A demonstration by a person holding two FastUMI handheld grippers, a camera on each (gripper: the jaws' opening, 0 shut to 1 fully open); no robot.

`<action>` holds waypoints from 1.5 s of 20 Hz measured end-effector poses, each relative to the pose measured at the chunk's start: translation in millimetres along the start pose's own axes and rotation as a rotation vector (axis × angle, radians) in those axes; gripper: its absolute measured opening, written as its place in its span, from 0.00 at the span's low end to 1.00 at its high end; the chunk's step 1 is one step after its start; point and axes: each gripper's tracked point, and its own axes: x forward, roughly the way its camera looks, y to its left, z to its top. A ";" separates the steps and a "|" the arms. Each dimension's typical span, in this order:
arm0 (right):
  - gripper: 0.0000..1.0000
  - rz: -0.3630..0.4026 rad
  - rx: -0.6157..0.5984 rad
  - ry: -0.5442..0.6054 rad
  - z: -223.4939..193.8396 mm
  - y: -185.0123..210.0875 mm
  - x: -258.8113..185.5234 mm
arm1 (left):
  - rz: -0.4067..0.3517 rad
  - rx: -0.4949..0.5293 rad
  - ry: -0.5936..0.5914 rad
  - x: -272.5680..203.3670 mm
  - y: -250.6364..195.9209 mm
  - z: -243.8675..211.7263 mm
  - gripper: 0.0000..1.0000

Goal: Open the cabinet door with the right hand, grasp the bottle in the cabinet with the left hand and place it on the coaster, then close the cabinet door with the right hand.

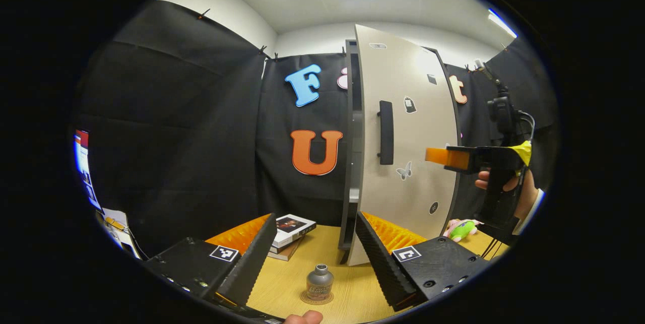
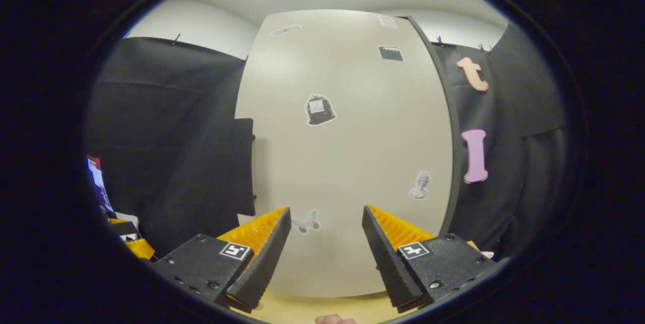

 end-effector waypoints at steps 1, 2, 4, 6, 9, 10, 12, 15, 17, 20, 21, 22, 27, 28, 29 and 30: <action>0.92 -0.031 -0.005 -0.007 2.3 -10.0 -15.6 | -0.007 -0.003 0.002 -1.0 -2.7 -0.7 0.95; 0.92 -0.053 -0.001 -0.016 4.2 -17.6 -29.8 | -0.013 -0.003 0.001 -1.6 -5.7 -0.1 0.95; 0.92 -0.088 0.017 -0.030 6.2 -31.6 -64.8 | -0.029 0.001 -0.004 -3.0 -13.1 2.7 0.95; 0.92 -0.138 0.029 -0.019 2.4 -49.4 -95.2 | -0.044 0.004 -0.017 -2.7 -20.3 4.6 0.95; 0.92 -0.214 0.061 -0.018 1.8 -71.2 -139.2 | -0.085 0.005 -0.020 -4.5 -38.0 3.8 0.95; 0.92 -0.242 0.075 -0.022 1.9 -80.5 -153.8 | -0.097 0.004 -0.023 -5.0 -43.6 4.7 0.95; 0.92 -0.300 0.087 -0.032 -1.2 -98.6 -180.0 | -0.126 0.001 -0.030 -7.0 -56.4 4.9 0.95; 0.92 -0.421 0.073 -0.026 -18.9 -130.2 -213.4 | -0.154 -0.003 -0.043 -12.5 -70.5 6.3 0.95; 0.91 -0.459 0.078 -0.013 -32.0 -139.0 -227.5 | -0.172 -0.008 -0.047 -16.3 -78.9 4.7 0.95; 0.91 -0.499 0.088 0.021 -55.9 -143.0 -241.3 | -0.179 -0.005 -0.063 -24.5 -82.2 6.5 0.95; 0.92 -0.502 0.086 0.031 -61.6 -141.7 -243.2 | -0.181 -0.007 -0.069 -26.0 -83.3 6.7 0.95; 0.92 -0.500 0.086 0.036 -65.6 -139.5 -243.3 | -0.185 -0.011 -0.074 -28.1 -84.4 7.6 0.95; 0.92 -0.467 0.073 0.027 -63.4 -129.0 -242.0 | -0.180 -0.016 -0.094 -36.2 -81.3 14.4 0.95; 0.92 -0.463 0.071 0.021 -61.1 -128.3 -241.8 | -0.177 -0.015 -0.095 -36.7 -80.1 15.7 0.95; 0.92 -0.459 0.069 0.015 -58.9 -127.3 -241.5 | -0.171 -0.014 -0.097 -34.8 -77.2 15.4 0.95; 0.92 -0.457 0.065 0.013 -57.7 -126.9 -240.8 | -0.164 -0.015 -0.097 -34.4 -75.2 14.8 0.95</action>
